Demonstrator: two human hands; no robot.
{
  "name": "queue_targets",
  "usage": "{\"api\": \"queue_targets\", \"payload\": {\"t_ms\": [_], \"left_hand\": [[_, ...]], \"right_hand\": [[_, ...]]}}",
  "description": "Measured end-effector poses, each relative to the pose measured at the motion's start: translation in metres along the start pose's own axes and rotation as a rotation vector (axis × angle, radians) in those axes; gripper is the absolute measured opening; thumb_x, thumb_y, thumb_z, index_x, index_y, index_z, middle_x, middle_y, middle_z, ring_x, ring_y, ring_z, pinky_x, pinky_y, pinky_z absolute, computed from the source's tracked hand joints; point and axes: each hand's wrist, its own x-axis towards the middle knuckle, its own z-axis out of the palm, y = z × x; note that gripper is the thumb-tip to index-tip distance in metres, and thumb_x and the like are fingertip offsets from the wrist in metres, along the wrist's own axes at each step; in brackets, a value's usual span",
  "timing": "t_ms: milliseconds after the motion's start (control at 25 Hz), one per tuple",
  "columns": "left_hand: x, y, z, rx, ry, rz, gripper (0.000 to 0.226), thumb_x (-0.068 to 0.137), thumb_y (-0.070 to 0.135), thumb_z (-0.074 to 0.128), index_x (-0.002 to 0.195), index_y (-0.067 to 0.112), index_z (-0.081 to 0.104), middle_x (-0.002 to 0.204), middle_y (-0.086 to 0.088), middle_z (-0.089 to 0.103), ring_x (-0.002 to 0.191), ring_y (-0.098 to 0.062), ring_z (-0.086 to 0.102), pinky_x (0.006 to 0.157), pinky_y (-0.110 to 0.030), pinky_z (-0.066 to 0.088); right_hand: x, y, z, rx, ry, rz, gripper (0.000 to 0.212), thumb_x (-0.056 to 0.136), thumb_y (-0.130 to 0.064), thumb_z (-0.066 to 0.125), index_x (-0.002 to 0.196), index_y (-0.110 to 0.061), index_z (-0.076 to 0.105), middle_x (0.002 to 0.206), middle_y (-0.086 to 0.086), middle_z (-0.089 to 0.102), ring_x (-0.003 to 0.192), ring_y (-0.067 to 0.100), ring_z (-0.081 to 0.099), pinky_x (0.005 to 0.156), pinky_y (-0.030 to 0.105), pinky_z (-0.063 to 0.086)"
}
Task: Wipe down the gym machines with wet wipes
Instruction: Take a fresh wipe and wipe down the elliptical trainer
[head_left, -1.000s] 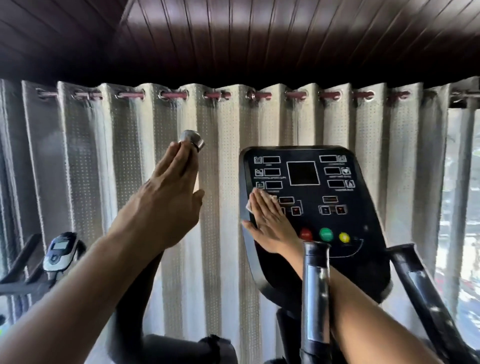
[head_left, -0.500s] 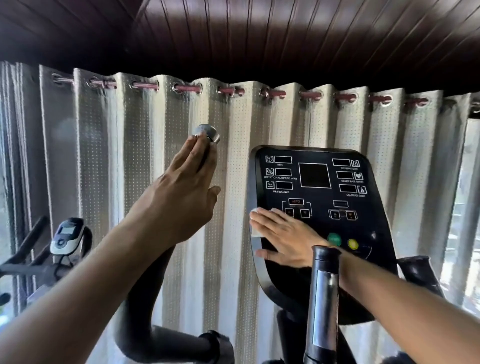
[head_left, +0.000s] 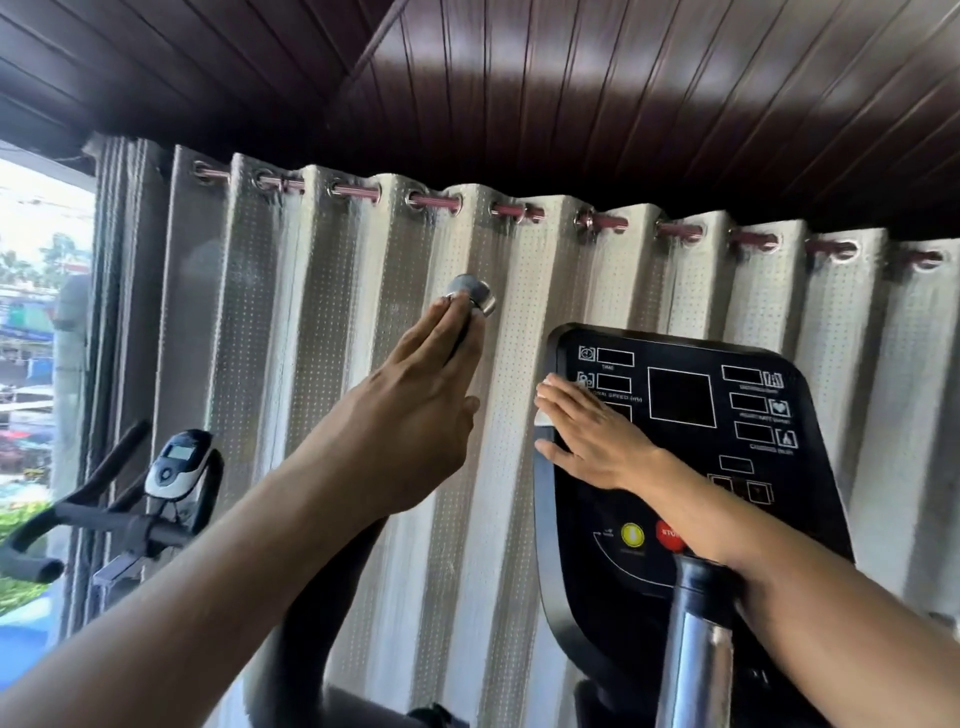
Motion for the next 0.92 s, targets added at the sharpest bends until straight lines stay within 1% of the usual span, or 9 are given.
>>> {"api": "queue_targets", "payload": {"t_ms": [160,200,240,320,400,560,680,800,920], "left_hand": [[0.001,-0.006,0.001,0.017,-0.004,0.008,0.076,0.105,0.027,0.052,0.164,0.013,0.007,0.171,0.002,-0.01,0.157,-0.008,-0.014,0.13,-0.034,0.005],[0.001,-0.005,0.001,0.012,-0.007,0.002,0.076,0.105,0.028,0.052,0.164,0.013,0.007,0.171,0.002,-0.009,0.157,-0.008,-0.014,0.13,-0.034,0.006],[0.002,-0.003,0.0,0.002,-0.01,-0.013,0.075,0.105,0.03,0.051,0.164,0.013,0.007,0.171,0.004,-0.01,0.157,-0.007,-0.014,0.129,-0.032,0.004],[0.003,0.001,-0.002,-0.016,-0.025,-0.035,0.076,0.105,0.032,0.049,0.164,0.016,0.005,0.171,0.005,-0.01,0.156,-0.005,-0.015,0.125,-0.025,0.0],[0.003,0.002,-0.003,-0.013,-0.034,-0.046,0.075,0.105,0.031,0.049,0.165,0.016,0.006,0.172,0.004,-0.009,0.156,-0.005,-0.015,0.123,-0.022,-0.003],[0.004,0.0,-0.004,-0.011,-0.029,-0.05,0.075,0.104,0.031,0.053,0.165,0.017,0.011,0.173,0.004,-0.005,0.158,-0.008,-0.009,0.127,-0.032,0.006],[0.005,0.001,-0.004,-0.006,-0.05,-0.058,0.078,0.103,0.035,0.054,0.165,0.017,0.01,0.173,0.007,-0.005,0.158,-0.009,-0.007,0.128,-0.04,0.014],[0.004,0.001,-0.003,0.022,-0.053,-0.065,0.077,0.102,0.036,0.055,0.165,0.018,0.014,0.173,0.008,-0.007,0.158,-0.01,-0.007,0.126,-0.048,0.023],[0.002,-0.001,-0.002,0.023,-0.054,-0.042,0.076,0.102,0.031,0.056,0.165,0.015,0.015,0.173,0.004,-0.005,0.159,-0.013,-0.005,0.127,-0.05,0.021]], "right_hand": [[-0.031,-0.048,0.016,0.093,0.003,0.067,0.084,0.103,-0.067,0.009,0.163,-0.009,0.008,0.172,0.005,-0.005,0.156,0.016,-0.018,0.128,0.04,-0.009],[-0.046,-0.061,0.025,0.098,0.033,0.07,0.083,0.104,-0.067,0.011,0.163,-0.009,0.009,0.172,0.005,-0.004,0.157,0.016,-0.017,0.128,0.04,-0.009],[-0.061,-0.073,0.032,0.086,0.085,0.055,0.083,0.104,-0.067,0.014,0.163,-0.008,0.014,0.172,0.006,0.001,0.158,0.017,-0.013,0.128,0.04,-0.006],[-0.091,-0.095,0.044,0.062,0.158,0.032,0.083,0.104,-0.067,0.021,0.16,-0.006,0.027,0.17,0.008,0.016,0.159,0.021,0.003,0.125,0.043,0.007],[-0.12,-0.112,0.052,0.049,0.147,0.013,0.085,0.101,-0.069,0.03,0.157,-0.005,0.035,0.168,0.01,0.024,0.158,0.024,0.015,0.121,0.046,0.019],[-0.178,-0.138,0.069,-0.002,0.14,-0.063,0.093,0.088,-0.069,0.052,0.155,-0.006,0.04,0.167,0.01,0.027,0.156,0.026,0.02,0.118,0.048,0.026],[-0.199,-0.152,0.068,0.04,0.088,-0.015,0.088,0.091,-0.061,0.052,0.158,-0.006,0.034,0.169,0.009,0.021,0.157,0.026,0.018,0.117,0.05,0.028],[-0.152,-0.153,0.048,0.102,0.066,0.129,0.084,0.099,-0.064,0.038,0.158,-0.004,0.032,0.169,0.009,0.023,0.158,0.023,0.011,0.122,0.047,0.022],[-0.083,-0.116,0.015,0.126,-0.069,0.21,0.086,0.104,-0.066,0.018,0.162,-0.005,0.008,0.172,0.008,-0.001,0.157,0.018,-0.013,0.128,0.043,-0.001]]}}
